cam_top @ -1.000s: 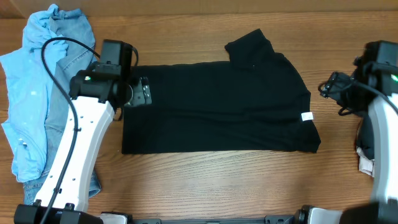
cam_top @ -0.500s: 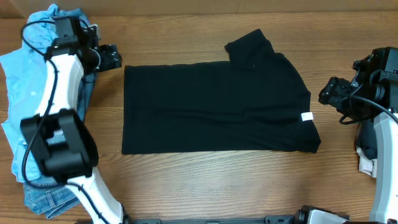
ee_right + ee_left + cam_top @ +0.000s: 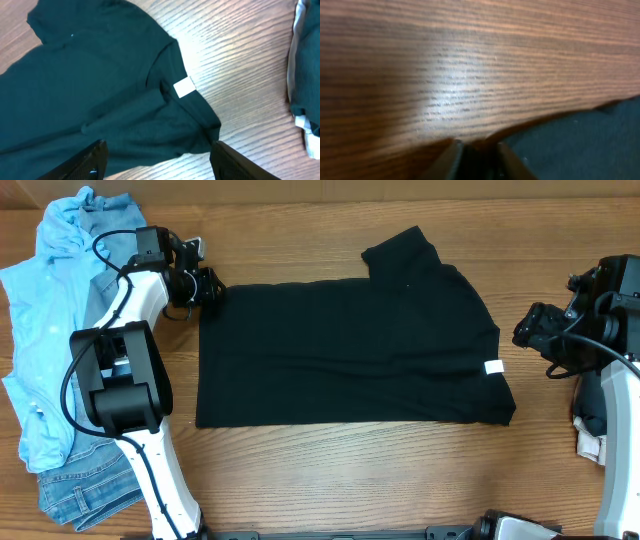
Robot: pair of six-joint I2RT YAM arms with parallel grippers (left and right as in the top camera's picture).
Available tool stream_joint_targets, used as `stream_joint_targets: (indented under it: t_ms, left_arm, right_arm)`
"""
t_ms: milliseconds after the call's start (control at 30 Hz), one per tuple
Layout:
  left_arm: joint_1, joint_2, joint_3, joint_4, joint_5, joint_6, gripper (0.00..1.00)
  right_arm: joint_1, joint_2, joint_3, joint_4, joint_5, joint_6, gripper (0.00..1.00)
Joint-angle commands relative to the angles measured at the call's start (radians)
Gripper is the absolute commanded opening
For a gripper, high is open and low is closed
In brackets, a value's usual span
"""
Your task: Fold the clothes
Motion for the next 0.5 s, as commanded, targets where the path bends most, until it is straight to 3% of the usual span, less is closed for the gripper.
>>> stream_joint_targets:
  t_ms: [0, 67, 167, 300, 367, 467]
  left_arm:
    - [-0.005, 0.021, 0.016, -0.042, -0.012, 0.010, 0.18]
    - [-0.005, 0.020, 0.016, -0.080, -0.054, 0.009, 0.14]
    - [-0.005, 0.020, 0.016, -0.148, -0.156, -0.019, 0.06]
    - [-0.005, 0.020, 0.016, -0.186, -0.187, -0.093, 0.04]
    - [-0.006, 0.020, 0.016, -0.186, -0.180, -0.127, 0.04]
    - [-0.014, 0.020, 0.016, -0.190, -0.179, -0.141, 0.04]
  right_arm:
    - [-0.003, 0.001, 0.009, 0.040, -0.010, -0.004, 0.67]
    - [-0.003, 0.007, 0.009, 0.078, -0.014, -0.006, 0.63]
    - [0.017, 0.040, 0.009, 0.163, -0.158, -0.138, 0.56]
    - [0.097, 0.179, 0.009, 0.314, -0.184, -0.191, 0.56]
    - [0.148, 0.316, 0.009, 0.464, -0.187, -0.192, 0.86]
    - [0.187, 0.453, 0.009, 0.660, -0.186, -0.234, 0.92]
